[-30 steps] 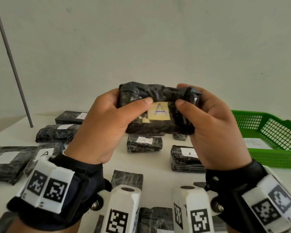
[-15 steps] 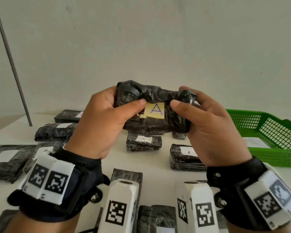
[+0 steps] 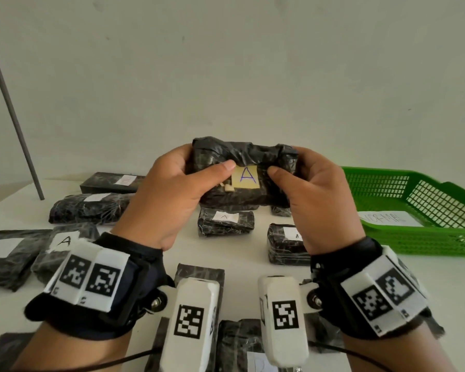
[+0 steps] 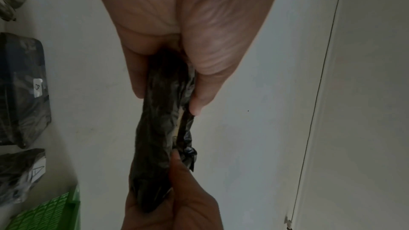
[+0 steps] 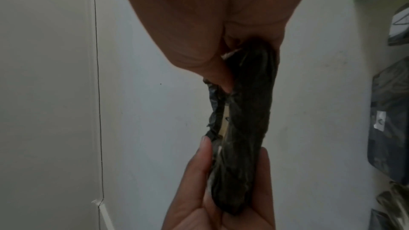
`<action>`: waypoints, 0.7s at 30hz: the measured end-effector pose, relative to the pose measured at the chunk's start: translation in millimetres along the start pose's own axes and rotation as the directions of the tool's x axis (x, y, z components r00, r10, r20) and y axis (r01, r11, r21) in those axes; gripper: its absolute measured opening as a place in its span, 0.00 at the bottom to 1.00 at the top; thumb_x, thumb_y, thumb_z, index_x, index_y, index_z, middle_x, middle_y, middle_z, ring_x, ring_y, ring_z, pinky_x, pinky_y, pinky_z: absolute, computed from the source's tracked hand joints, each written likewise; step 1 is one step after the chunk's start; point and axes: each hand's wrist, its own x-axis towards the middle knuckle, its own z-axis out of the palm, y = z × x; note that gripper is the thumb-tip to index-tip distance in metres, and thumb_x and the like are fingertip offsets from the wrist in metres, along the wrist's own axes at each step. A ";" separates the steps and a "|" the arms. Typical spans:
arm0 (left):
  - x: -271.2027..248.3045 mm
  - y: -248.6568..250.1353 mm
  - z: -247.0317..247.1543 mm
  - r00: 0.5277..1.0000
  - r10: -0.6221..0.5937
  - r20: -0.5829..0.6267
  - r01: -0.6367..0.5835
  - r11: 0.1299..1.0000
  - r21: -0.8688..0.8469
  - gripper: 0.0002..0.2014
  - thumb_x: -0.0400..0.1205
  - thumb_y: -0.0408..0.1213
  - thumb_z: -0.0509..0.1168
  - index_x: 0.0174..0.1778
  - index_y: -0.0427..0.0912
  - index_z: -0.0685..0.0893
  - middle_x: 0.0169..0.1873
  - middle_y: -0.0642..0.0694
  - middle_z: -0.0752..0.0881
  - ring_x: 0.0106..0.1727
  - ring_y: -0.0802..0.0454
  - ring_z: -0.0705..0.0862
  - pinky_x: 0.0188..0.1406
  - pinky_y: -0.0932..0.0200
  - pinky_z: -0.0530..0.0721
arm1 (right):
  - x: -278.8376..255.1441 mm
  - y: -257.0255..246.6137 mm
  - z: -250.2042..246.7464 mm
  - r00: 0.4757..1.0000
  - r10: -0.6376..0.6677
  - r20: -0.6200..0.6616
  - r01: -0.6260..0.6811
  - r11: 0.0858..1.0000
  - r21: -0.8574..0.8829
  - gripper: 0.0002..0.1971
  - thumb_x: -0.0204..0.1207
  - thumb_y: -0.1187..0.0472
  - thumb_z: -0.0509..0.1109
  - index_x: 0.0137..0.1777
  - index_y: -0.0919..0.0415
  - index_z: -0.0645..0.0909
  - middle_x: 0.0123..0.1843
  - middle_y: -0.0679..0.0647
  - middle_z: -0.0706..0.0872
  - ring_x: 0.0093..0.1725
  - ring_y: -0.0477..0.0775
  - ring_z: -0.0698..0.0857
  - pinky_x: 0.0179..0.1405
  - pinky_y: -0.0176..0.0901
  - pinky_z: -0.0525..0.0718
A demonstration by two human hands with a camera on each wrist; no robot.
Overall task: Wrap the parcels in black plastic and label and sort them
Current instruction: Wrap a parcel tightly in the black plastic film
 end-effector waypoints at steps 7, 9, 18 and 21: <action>4.2 1.4 -6.8 0.994 0.079 -0.071 -0.079 0.997 0.011 0.10 0.81 0.28 0.73 0.55 0.45 0.91 0.51 0.42 0.95 0.56 0.42 0.94 0.54 0.49 0.90 | -4.1 -5.6 -1.6 0.985 0.004 0.171 0.010 0.997 -0.083 0.11 0.87 0.67 0.71 0.67 0.59 0.87 0.56 0.51 0.96 0.57 0.48 0.94 0.62 0.45 0.91; 2.0 3.0 -5.6 1.000 0.020 -0.006 -0.020 1.000 0.011 0.13 0.77 0.37 0.75 0.58 0.44 0.90 0.52 0.42 0.95 0.57 0.43 0.94 0.57 0.50 0.90 | -3.2 -5.2 -0.7 0.992 -0.034 0.125 0.054 0.984 -0.168 0.13 0.86 0.69 0.71 0.66 0.57 0.88 0.55 0.48 0.96 0.56 0.46 0.94 0.63 0.48 0.92; -1.2 1.8 -0.3 0.995 0.097 0.030 -0.101 0.969 0.225 0.15 0.84 0.27 0.72 0.59 0.51 0.90 0.53 0.50 0.95 0.58 0.49 0.93 0.65 0.41 0.88 | -7.5 -12.1 -1.9 0.992 0.038 0.119 -0.008 0.972 -0.236 0.09 0.83 0.57 0.77 0.60 0.53 0.87 0.50 0.47 0.95 0.49 0.41 0.93 0.47 0.35 0.89; -6.5 6.3 5.8 0.991 0.121 0.057 -0.133 0.936 0.327 0.11 0.85 0.38 0.73 0.61 0.56 0.88 0.52 0.54 0.94 0.57 0.53 0.92 0.64 0.41 0.89 | -8.3 -10.4 4.2 0.998 -0.008 0.065 0.029 0.939 -0.343 0.13 0.81 0.56 0.79 0.63 0.54 0.84 0.53 0.46 0.93 0.52 0.44 0.92 0.52 0.43 0.91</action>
